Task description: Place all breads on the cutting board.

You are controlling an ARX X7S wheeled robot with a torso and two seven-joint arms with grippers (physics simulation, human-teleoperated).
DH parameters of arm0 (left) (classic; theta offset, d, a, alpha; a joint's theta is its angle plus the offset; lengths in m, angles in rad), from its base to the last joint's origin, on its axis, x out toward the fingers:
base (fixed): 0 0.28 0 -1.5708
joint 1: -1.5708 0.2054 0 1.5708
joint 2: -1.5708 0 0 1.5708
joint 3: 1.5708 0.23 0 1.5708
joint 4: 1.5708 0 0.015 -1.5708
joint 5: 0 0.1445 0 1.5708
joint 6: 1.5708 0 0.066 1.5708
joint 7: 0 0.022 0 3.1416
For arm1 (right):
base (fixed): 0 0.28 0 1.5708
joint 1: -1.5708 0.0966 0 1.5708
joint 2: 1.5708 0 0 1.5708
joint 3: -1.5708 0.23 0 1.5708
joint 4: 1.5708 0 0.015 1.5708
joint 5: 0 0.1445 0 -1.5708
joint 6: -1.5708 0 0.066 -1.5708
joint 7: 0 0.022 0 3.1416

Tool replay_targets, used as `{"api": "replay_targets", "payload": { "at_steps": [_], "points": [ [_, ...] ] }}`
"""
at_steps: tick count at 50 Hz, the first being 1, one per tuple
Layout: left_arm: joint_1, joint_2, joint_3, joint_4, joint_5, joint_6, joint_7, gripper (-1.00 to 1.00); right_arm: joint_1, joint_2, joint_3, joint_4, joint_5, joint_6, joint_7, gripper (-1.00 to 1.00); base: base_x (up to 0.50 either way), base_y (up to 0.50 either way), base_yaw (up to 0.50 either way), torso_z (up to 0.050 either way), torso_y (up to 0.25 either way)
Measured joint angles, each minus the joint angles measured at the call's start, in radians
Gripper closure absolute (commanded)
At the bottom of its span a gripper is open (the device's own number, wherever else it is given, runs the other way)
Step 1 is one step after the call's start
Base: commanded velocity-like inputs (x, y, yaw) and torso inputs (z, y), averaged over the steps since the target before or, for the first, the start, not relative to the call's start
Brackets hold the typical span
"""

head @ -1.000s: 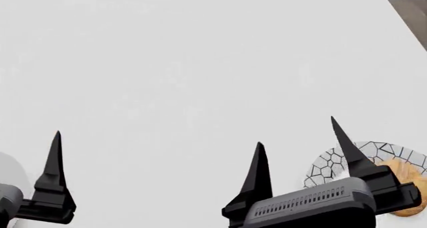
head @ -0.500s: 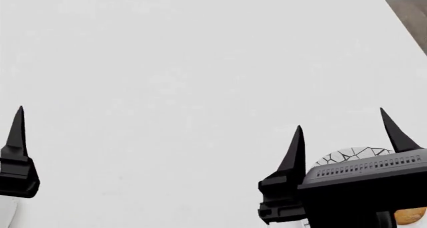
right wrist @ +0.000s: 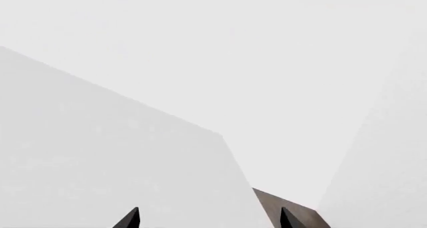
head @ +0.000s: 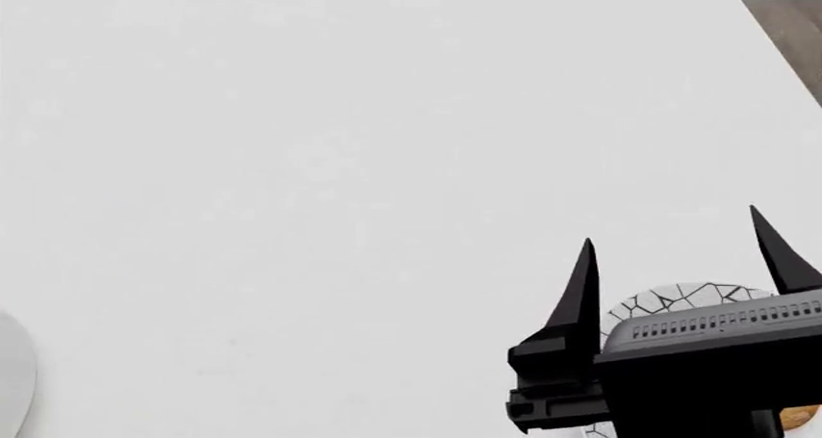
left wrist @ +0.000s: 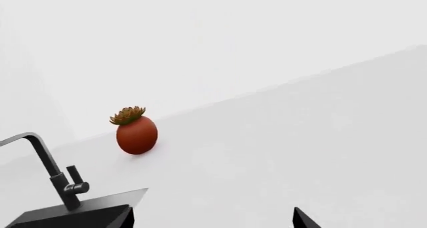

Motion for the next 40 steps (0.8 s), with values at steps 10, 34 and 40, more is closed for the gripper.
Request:
{"api": "replay_targets", "payload": {
  "at_steps": [10, 34, 40],
  "points": [
    [-0.044, -0.145, -0.023, -0.092, -0.371, -0.016, -0.258, -1.0, -0.008, -0.023, 0.001, 0.0, -0.059, -0.011, -0.049, -1.0, 0.0, 0.0, 0.0, 0.0, 0.0],
    [0.102, -0.338, -0.163, -0.148, -0.707, 0.02, -0.451, -1.0, -0.03, -0.063, -0.012, 0.0, -0.161, -0.044, -0.122, -1.0, 0.0, 0.0, 0.0, 0.0, 0.0],
    [0.171, -0.349, -0.223, -0.137, -0.696, 0.022, -0.428, -1.0, -0.034, -0.07, -0.013, 0.0, -0.176, -0.051, -0.133, -1.0, 0.0, 0.0, 0.0, 0.0, 0.0]
  ]
}}
